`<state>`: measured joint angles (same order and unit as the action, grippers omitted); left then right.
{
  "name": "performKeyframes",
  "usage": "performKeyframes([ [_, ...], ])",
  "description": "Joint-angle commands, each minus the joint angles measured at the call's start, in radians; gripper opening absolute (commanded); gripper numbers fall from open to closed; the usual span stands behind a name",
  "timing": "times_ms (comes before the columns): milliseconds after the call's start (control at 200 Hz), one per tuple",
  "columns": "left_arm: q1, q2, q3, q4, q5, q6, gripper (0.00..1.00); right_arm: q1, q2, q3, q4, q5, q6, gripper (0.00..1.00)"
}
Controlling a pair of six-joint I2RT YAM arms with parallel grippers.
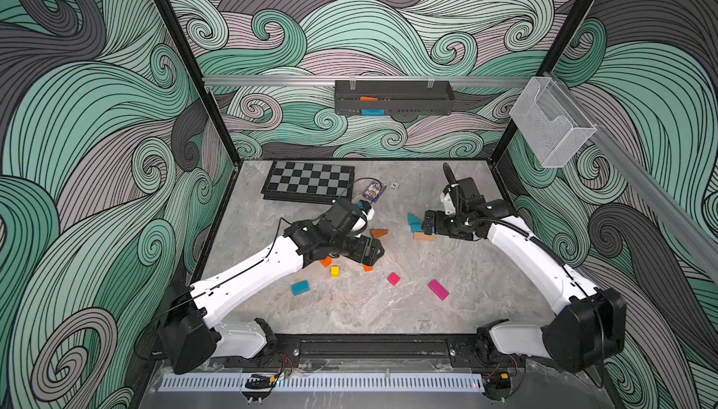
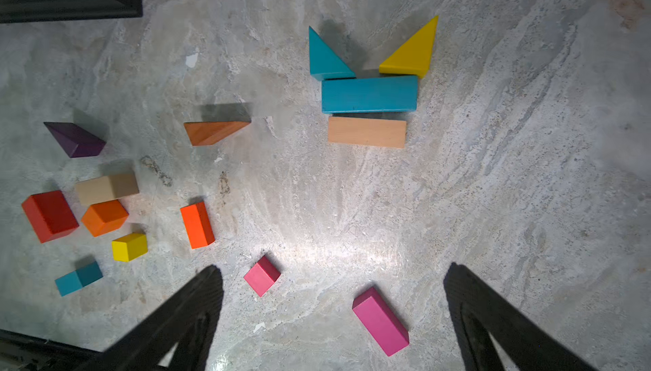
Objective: Assemble a carrot with building blocks
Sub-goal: Pick up the building block from the center of the board.
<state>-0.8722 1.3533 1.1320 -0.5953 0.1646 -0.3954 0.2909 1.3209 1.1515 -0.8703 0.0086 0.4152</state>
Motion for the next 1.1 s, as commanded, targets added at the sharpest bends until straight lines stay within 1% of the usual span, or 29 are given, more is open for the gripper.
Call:
performKeyframes([
  [0, -0.092, 0.062, 0.016, 0.014, -0.038, 0.006, 0.86, -0.017, -0.051, 0.009, -0.039, -0.045, 0.051, 0.99],
  [35, -0.121, 0.121, 0.029, 0.015, -0.043, -0.009, 0.86, -0.024, -0.064, 0.016, -0.039, -0.053, 0.059, 0.99],
  [100, -0.167, 0.186, 0.055, 0.016, -0.045, -0.022, 0.84, -0.033, -0.089, 0.026, -0.04, -0.066, 0.063, 0.98],
  [205, -0.237, 0.278, 0.084, 0.033, -0.072, -0.036, 0.84, -0.044, -0.12, 0.037, -0.04, -0.088, 0.069, 0.99],
  [390, -0.292, 0.379, 0.127, 0.067, -0.072, -0.069, 0.84, -0.079, -0.187, 0.031, -0.044, -0.101, 0.082, 0.99],
  [545, -0.338, 0.459, 0.208, 0.057, -0.077, -0.063, 0.86, -0.085, -0.214, 0.037, -0.049, -0.129, 0.102, 0.99],
  [675, -0.356, 0.515, 0.253, 0.055, -0.076, -0.065, 0.87, -0.087, -0.23, 0.045, -0.05, -0.138, 0.102, 0.99],
  [1096, -0.375, 0.631, 0.344, 0.054, -0.141, -0.047, 0.88, -0.086, -0.24, 0.081, -0.049, -0.174, 0.11, 0.99],
])
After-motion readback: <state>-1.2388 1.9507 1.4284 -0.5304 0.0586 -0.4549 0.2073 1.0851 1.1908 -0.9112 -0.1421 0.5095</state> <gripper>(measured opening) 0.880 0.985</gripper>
